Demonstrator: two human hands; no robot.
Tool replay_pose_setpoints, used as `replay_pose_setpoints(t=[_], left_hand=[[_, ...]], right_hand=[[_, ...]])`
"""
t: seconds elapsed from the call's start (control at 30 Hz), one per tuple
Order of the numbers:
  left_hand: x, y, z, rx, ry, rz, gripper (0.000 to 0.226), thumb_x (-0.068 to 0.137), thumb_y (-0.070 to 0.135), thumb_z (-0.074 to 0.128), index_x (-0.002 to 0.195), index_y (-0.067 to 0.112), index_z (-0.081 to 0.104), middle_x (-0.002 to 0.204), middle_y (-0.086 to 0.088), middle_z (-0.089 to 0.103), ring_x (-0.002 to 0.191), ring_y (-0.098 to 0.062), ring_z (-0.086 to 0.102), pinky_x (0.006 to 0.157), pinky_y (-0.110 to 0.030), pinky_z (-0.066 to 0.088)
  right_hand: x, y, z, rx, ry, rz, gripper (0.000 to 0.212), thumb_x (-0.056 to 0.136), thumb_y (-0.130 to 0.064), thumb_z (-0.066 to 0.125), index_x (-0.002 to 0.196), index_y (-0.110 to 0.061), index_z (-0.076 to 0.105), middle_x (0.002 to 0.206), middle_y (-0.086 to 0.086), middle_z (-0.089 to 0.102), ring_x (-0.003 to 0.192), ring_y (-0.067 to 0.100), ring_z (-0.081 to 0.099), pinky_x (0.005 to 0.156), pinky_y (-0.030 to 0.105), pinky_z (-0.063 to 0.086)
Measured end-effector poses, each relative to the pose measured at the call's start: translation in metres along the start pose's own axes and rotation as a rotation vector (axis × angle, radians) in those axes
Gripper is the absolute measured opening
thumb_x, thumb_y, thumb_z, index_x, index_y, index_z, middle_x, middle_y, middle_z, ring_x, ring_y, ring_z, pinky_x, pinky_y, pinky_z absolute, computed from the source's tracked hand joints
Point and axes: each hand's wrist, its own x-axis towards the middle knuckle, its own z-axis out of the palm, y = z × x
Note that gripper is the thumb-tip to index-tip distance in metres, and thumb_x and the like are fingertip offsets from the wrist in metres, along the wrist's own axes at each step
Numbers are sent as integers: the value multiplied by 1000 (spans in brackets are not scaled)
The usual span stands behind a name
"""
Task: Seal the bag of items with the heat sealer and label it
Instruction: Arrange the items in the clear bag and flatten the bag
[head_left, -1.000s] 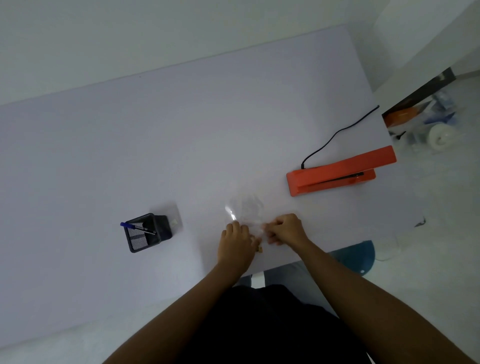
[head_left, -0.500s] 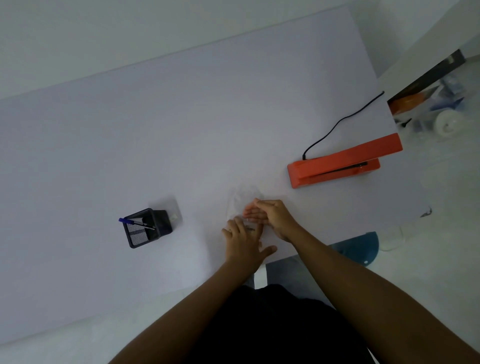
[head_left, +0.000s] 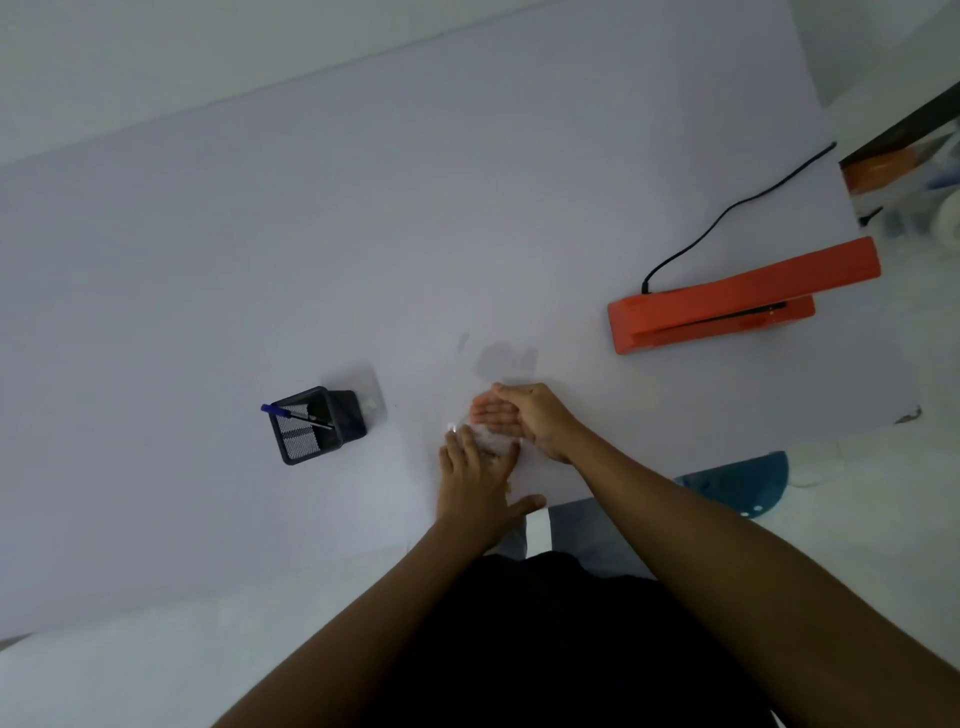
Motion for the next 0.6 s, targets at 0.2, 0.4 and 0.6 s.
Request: replay_pose_setpoints(t=[0.2, 0.4, 0.6], left_hand=[[0, -2, -4, 10, -11, 0, 87, 81, 83, 31, 153, 36, 15, 156, -36, 4, 144, -53, 5, 115, -60, 13], [-3, -4, -2, 34, 18, -1, 88, 80, 84, 31, 152, 35, 17, 155, -35, 8, 142, -53, 9, 114, -61, 17], [-3, -3, 1, 2, 28, -4, 89, 79, 85, 33, 152, 35, 20, 156, -35, 8, 143, -54, 8, 114, -62, 16]], right_hand=[[28, -44, -16, 62, 102, -110, 41, 104, -29, 46, 110, 4, 69, 109, 22, 74, 104, 30, 73, 93, 38, 56], [42, -74, -27, -16, 149, -189, 41, 103, -31, 47, 107, 2, 71, 106, 20, 75, 101, 28, 74, 96, 40, 56], [19, -45, 2, 18, 121, -197, 39, 103, -24, 46, 106, 6, 71, 105, 21, 75, 102, 30, 73, 94, 39, 56]])
